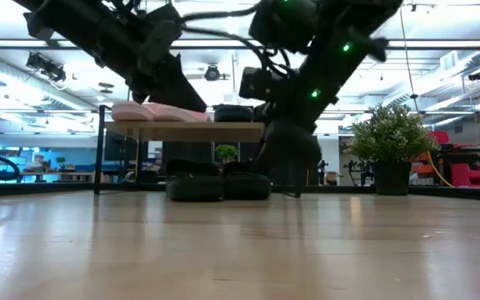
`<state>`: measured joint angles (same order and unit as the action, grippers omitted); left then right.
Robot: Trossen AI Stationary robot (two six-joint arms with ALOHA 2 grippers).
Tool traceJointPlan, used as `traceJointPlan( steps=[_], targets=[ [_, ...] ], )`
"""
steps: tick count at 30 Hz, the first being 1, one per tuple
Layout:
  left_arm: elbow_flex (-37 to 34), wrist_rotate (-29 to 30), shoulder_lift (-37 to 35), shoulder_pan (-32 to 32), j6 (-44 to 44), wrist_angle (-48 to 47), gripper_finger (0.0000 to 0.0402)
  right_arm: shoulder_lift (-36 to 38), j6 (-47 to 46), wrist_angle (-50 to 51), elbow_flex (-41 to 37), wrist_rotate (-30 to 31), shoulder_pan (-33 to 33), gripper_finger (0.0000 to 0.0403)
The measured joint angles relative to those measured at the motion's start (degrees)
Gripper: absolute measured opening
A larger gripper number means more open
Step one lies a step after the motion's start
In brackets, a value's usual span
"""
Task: Pick and place slides into the shelf
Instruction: Adjust the black slides under the shelf
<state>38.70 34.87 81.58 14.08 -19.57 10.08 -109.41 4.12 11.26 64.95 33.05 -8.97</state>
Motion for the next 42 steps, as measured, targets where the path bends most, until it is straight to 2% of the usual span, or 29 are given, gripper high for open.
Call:
traceJointPlan(
  steps=[5, 17, 22, 26, 33, 38, 42],
  targets=[
    [0.00, 0.00, 0.00, -0.10, 2.50, 0.21, 0.0006, 0.01, 6.38, -5.05, -2.87, -0.41, 2.85, 0.0162],
    [0.00, 0.02, 0.00, -0.15, 2.88, 0.11, 0.0013, 0.02, 6.62, -7.69, -2.97, -8.45, 8.90, 0.0162],
    [0.00, 0.02, 0.00, -0.15, 3.26, 0.10, 0.0004, 0.01, 6.60, -8.13, -2.97, -9.60, 9.82, 0.0162],
    [0.00, 0.01, 0.00, -0.15, 3.84, 0.12, 0.0015, -0.60, 6.45, -8.73, -2.97, -12.27, 10.46, 0.0162],
    [0.02, 0.00, 0.00, -0.15, 3.75, -0.43, 0.0013, -4.43, 8.53, -10.70, -2.93, -11.33, 10.50, 0.0158],
    [0.02, 0.02, 0.00, -0.15, 3.75, -0.93, 0.0005, -5.26, 9.53, -11.95, -2.89, -8.76, 10.63, 0.0127],
    [0.02, 0.02, 0.00, -0.15, 3.75, -1.11, 0.0016, -5.22, 9.52, -12.83, -2.89, -8.82, 10.93, 0.0071]
  ],
)
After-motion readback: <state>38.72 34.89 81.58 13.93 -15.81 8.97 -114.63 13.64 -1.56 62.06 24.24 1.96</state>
